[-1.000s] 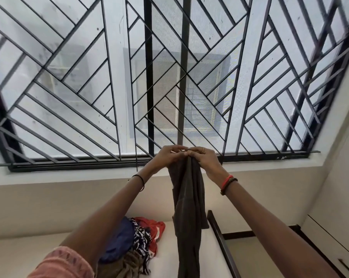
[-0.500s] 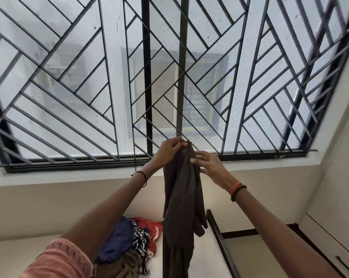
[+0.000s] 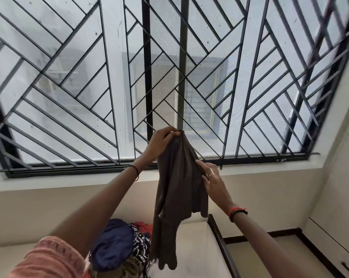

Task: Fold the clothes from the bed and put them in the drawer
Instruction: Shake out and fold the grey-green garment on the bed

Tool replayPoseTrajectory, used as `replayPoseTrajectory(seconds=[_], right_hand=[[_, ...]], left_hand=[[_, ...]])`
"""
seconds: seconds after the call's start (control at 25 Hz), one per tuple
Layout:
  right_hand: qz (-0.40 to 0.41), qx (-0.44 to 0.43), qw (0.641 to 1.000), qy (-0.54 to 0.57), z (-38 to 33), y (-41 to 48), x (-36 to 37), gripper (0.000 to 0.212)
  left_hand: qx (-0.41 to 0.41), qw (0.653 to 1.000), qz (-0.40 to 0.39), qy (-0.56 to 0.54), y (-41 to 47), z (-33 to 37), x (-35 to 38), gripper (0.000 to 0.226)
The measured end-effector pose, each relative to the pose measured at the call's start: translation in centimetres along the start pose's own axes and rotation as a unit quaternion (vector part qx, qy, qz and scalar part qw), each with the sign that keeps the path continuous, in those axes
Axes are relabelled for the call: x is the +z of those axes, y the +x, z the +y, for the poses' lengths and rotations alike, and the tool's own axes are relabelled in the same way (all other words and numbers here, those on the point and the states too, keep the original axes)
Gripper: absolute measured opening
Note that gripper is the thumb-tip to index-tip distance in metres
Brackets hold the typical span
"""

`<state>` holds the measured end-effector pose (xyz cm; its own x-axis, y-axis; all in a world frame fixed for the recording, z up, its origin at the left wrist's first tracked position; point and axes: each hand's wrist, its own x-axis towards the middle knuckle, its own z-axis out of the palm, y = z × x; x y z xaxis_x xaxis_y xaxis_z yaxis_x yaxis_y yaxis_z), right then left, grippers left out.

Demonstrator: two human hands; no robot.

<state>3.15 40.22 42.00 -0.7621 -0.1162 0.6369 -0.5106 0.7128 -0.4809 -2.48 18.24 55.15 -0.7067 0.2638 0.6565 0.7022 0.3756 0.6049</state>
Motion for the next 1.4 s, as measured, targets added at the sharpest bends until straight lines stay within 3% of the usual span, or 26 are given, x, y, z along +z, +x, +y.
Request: replayPoseTrajectory(seconds=[0.08, 0.16, 0.28, 0.36, 0.48, 0.56, 0.64, 0.76, 0.92, 1.04, 1.2, 1.4], right_hand=[[-0.05, -0.022, 0.997, -0.046, 0.1, 0.3, 0.1, 0.069], [-0.085, -0.017, 0.996, 0.014, 0.1, 1.1, 0.6, 0.06], [-0.1, 0.081, 0.981, 0.147, -1.0, 2.0, 0.5, 0.044], [-0.145, 0.136, 0.947, 0.252, -1.6, 2.4, 0.2, 0.041], [-0.21, 0.195, 0.884, 0.371, -2.6, 2.6, -0.3, 0.017], [-0.25, 0.211, 0.855, 0.402, -3.2, 2.8, -0.4, 0.032], [-0.3, 0.2, 0.848, 0.389, -3.5, 2.6, -0.4, 0.041], [-0.36, 0.176, 0.844, 0.356, -3.3, 1.9, -0.3, 0.032], [-0.432, 0.165, 0.841, 0.281, -2.6, -0.1, -0.5, 0.035], [-0.414, 0.172, 0.849, 0.278, -2.4, -1.5, -1.0, 0.031], [-0.377, 0.177, 0.866, 0.277, -1.5, -2.0, -1.7, 0.032], [-0.368, 0.214, 0.861, 0.279, -0.6, -2.4, -2.9, 0.009]], left_hand=[[0.0, 1.0, -0.012, -0.003, 0.3, -0.4, -0.5, 0.015], [-0.001, 0.999, -0.032, -0.005, 0.4, -0.6, -0.8, 0.017], [-0.001, 0.997, -0.064, -0.035, 0.5, -0.4, -0.9, 0.012], [-0.001, 0.994, -0.088, -0.062, 0.5, -0.2, -1.1, 0.012], [0.004, 0.988, -0.138, -0.069, 0.6, 0.2, -1.2, 0.011], [0.009, 0.986, -0.152, -0.061, 0.5, 0.2, -1.0, 0.012], [0.012, 0.988, -0.144, -0.059, 0.4, 0.0, -0.9, 0.012], [-0.002, 0.992, -0.122, -0.041, 0.3, -0.5, -1.1, 0.012], [-0.042, 0.998, -0.027, -0.024, 0.3, -1.8, -1.7, 0.014], [-0.053, 0.998, 0.032, -0.007, 0.5, -2.3, -2.4, 0.01], [-0.061, 0.997, 0.035, 0.026, 0.3, -3.0, -2.8, 0.011], [-0.062, 0.997, 0.036, 0.041, -1.0, -3.5, -3.2, 0.01]])
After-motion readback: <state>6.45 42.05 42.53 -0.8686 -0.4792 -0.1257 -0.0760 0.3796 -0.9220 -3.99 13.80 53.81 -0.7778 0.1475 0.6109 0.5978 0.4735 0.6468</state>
